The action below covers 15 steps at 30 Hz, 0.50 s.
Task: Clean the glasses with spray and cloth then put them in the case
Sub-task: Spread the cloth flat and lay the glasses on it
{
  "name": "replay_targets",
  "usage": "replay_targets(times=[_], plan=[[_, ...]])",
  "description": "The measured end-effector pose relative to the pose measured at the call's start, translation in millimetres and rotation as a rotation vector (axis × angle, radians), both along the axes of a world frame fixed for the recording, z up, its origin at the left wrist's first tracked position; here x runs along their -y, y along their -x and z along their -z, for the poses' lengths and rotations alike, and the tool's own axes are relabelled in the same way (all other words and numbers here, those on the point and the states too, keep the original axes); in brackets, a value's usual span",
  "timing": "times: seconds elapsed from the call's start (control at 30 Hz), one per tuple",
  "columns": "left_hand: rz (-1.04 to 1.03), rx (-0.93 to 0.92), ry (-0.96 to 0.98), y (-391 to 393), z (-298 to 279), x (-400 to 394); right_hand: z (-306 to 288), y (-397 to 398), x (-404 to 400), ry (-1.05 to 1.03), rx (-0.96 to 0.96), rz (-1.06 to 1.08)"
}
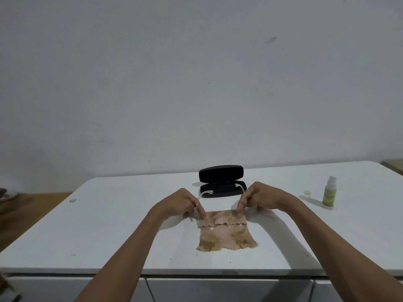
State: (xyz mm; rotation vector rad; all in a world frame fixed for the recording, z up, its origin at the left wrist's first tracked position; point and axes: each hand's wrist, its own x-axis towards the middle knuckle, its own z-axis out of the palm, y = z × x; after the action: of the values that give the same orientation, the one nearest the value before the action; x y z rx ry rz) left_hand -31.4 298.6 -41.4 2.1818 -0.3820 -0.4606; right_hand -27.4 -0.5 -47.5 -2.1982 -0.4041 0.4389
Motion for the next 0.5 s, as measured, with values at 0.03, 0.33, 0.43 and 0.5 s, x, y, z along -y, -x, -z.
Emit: replay_targets(times=[0.03,0.33,0.43,0.5], plan=[[-0.018,0.009,0.019,1,1,1,0,1,0,-0.005,0.007,-0.009],[-0.246,0.125,0.17,15,11,-15,7,19,2,-0.06,0.097,0.231],[-0.294,0.187,0.105,31,11,-20,6,32,2,0.053,0.155,0.356],[-0.259,0.198,0.07,43,12,-23,4,47,2,0.094,0.148,0.375]])
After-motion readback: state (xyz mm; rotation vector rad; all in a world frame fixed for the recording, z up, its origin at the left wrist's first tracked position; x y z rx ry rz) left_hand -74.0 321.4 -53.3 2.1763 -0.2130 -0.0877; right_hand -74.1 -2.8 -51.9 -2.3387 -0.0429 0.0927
